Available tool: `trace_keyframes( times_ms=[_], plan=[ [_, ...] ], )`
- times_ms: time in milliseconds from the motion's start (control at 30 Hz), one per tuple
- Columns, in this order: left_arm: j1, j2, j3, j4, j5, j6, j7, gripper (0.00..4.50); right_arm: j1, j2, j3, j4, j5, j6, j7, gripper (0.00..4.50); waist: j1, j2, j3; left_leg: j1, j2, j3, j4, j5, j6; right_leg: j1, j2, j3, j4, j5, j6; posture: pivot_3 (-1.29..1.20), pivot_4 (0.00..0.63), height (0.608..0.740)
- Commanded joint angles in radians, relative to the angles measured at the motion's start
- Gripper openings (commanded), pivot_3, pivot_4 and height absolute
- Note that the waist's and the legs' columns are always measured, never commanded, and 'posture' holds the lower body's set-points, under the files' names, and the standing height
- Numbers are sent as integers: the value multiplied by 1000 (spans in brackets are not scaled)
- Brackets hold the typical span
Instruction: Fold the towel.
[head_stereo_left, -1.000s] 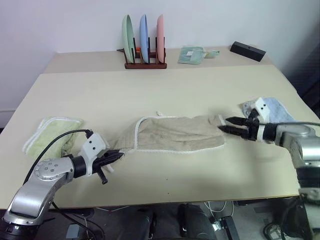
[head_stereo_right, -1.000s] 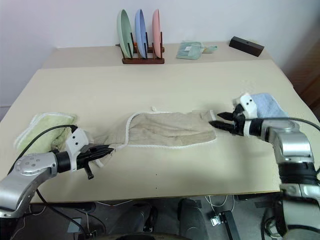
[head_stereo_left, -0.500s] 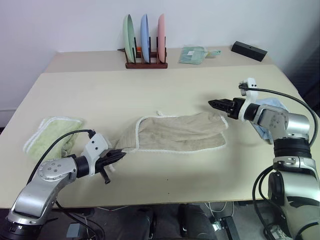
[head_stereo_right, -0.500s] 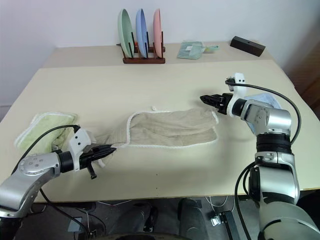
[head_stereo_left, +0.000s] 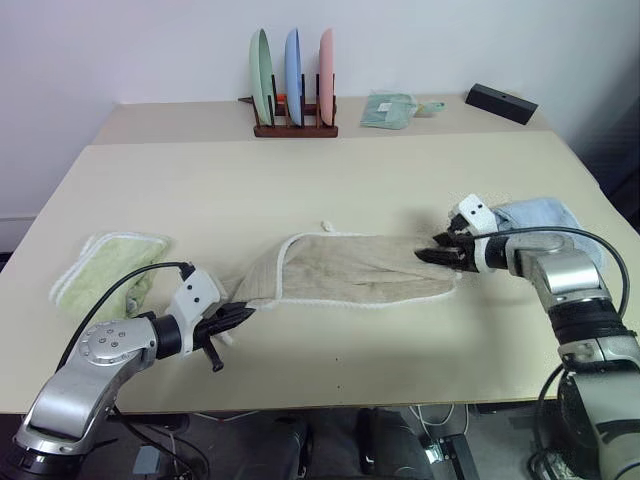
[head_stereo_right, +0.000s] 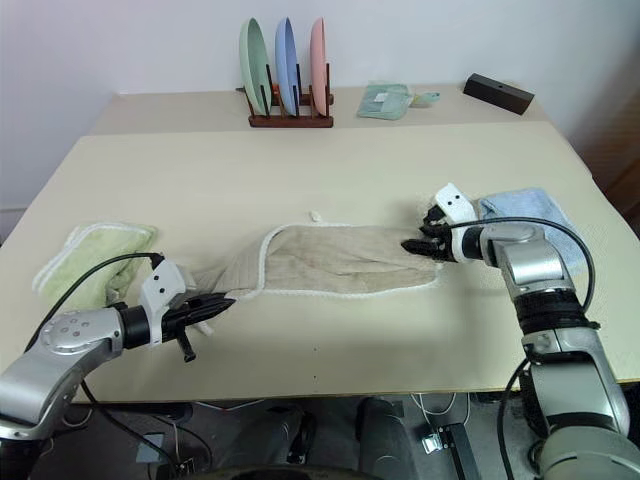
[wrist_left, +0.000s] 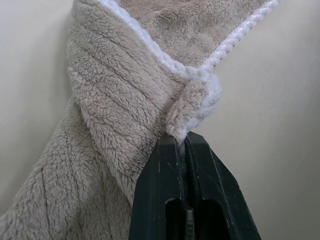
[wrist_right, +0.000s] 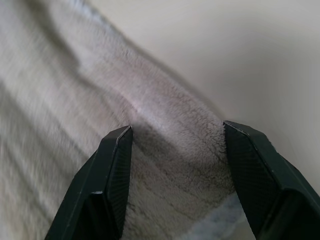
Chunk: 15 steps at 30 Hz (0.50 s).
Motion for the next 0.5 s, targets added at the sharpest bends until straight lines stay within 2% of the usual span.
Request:
trace_keyframes(
  times_ms=[33, 67, 100, 133, 200, 267, 433, 500],
  plan=[
    [-8, 10, 19, -27, -8, 1, -3, 0, 40, -11, 24, -4, -44, -20, -6, 2819, 0, 0, 0, 0, 0, 0, 0, 0, 0, 0, 0, 0, 0, 0, 0, 0, 150, 740],
    [-10, 11, 17, -27, -9, 1, -4, 0, 42, -8, 22, -4, -53, -33, -15, 2819, 0, 0, 0, 1, 0, 0, 0, 0, 0, 1, 0, 0, 0, 0, 0, 0, 150, 740],
    [-16, 13, 16, -24, -7, 1, -6, 0, 42, -5, 18, -2, -68, -66, -38, 2306, 0, 0, 0, 1, 0, 0, 0, 0, 0, 1, 0, 0, 0, 0, 0, 0, 150, 740],
    [-18, 15, 16, -21, -6, 0, -8, 0, 43, -2, 16, -1, -79, -91, -54, 2048, 0, 0, 0, 1, 0, 0, 0, 0, 0, 1, 0, 0, 0, 0, 0, 0, 150, 740],
    [-28, 18, 17, -13, -3, -4, -9, 0, 23, 10, -3, 12, -110, -207, -121, 1002, -1, 0, 0, 1, 0, 0, 0, 0, 0, 1, 0, 0, 0, 0, 0, 0, 150, 740],
    [-34, 19, 19, -7, -2, -6, -9, 0, 13, 17, -14, 7, -131, -310, -154, 145, 0, 0, 0, 1, 0, 0, 0, 0, 0, 1, 0, 0, 0, 0, 0, 0, 150, 740],
    [-42, 16, 17, -2, 2, -10, -5, 0, -2, 32, -28, -34, -170, -488, -217, 66, -4, 0, 0, 0, 0, 0, -1, 0, 0, -1, 0, 0, 0, 0, 0, 0, 150, 740],
    [-44, 14, 17, 0, 4, -14, -4, 0, -9, 32, -21, -59, -229, -612, -285, 66, -3, 0, 0, 0, 0, 0, -1, 0, 0, -1, 1, 0, 0, 0, 0, 0, 150, 740]
  ],
)
